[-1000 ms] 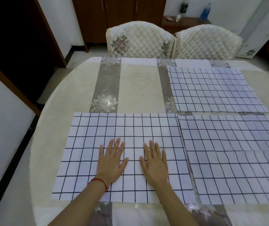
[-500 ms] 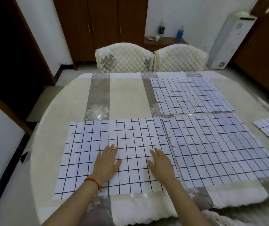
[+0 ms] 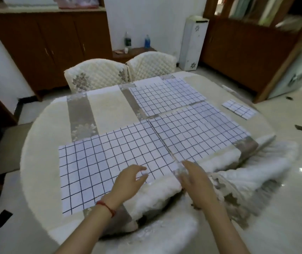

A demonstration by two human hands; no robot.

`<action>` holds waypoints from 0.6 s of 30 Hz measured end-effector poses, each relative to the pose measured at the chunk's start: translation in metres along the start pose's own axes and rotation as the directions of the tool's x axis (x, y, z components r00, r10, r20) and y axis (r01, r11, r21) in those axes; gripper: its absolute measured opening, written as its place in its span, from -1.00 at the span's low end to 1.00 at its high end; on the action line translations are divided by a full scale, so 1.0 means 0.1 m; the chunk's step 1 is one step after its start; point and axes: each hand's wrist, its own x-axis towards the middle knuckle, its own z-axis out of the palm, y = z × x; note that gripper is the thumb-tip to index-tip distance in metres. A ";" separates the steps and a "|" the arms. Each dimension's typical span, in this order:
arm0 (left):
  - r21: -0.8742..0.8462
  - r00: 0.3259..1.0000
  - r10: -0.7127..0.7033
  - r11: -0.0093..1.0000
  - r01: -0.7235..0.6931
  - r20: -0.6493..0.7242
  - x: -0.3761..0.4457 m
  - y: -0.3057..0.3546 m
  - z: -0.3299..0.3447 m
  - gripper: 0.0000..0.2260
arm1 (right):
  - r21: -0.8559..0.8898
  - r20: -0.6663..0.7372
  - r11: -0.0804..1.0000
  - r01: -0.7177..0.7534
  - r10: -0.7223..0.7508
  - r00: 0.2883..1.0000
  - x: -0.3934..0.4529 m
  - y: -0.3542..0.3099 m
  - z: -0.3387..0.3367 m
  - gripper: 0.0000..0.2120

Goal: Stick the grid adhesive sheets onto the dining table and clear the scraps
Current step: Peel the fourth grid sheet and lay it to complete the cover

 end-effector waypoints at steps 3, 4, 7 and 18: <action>-0.015 0.992 0.106 0.994 -0.106 0.068 -0.06 0.44 0.17 -0.71 | 0.013 -0.122 0.997 -0.081 0.082 0.989 -0.40 0.15 -0.31 -0.65; -0.012 0.985 0.147 0.989 -0.147 0.090 -0.08 0.61 0.25 -0.72 | 0.024 -0.147 0.993 -0.116 0.118 0.982 -0.53 0.24 -0.40 -0.64; -0.040 0.950 0.286 0.958 -0.283 0.126 -0.19 1.14 0.53 -0.74 | 0.038 -0.193 0.975 -0.219 0.222 0.956 -0.94 0.55 -0.65 -0.62; -0.178 0.780 0.390 0.920 -0.349 0.489 -0.98 2.63 2.42 -0.76 | 0.370 -0.245 0.724 -0.582 0.681 0.690 -3.06 2.21 -1.34 -0.65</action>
